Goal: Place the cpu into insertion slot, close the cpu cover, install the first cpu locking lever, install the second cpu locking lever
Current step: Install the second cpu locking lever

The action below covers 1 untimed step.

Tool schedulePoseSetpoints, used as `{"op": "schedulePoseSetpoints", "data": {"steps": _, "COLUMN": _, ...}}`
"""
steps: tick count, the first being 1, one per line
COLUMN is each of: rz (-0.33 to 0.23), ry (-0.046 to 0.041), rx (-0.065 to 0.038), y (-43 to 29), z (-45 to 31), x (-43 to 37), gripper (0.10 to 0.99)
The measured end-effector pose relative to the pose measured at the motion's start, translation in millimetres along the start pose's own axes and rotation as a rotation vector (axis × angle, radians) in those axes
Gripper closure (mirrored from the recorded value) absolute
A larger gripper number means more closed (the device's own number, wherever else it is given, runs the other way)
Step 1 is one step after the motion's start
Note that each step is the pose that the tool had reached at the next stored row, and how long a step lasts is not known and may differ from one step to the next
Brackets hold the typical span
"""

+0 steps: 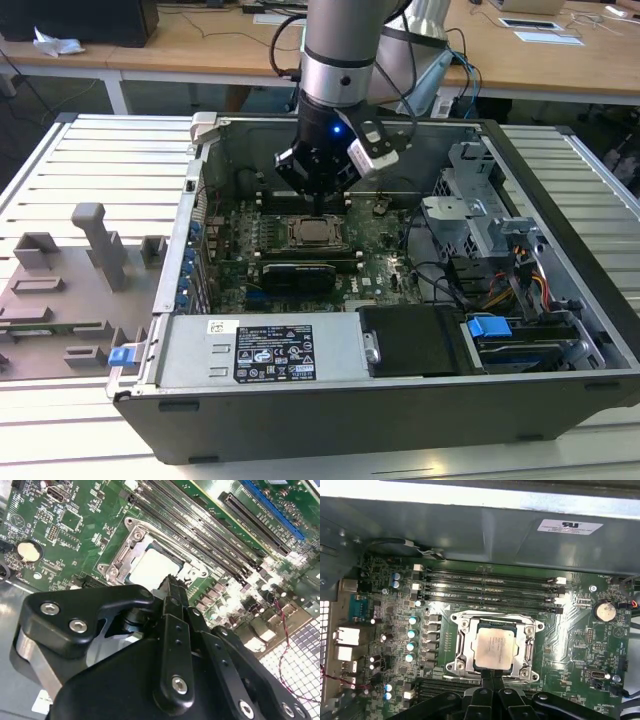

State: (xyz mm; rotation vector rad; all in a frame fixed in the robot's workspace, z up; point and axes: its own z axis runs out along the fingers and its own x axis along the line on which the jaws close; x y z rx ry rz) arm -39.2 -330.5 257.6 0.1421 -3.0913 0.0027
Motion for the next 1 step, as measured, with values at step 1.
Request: {"op": "schedulePoseSetpoints", "data": {"steps": 1, "rz": 0.000, "ry": 0.0001, "rx": 0.000, "y": 0.0, "z": 0.0, "x": 0.0, "gripper": 0.980}}
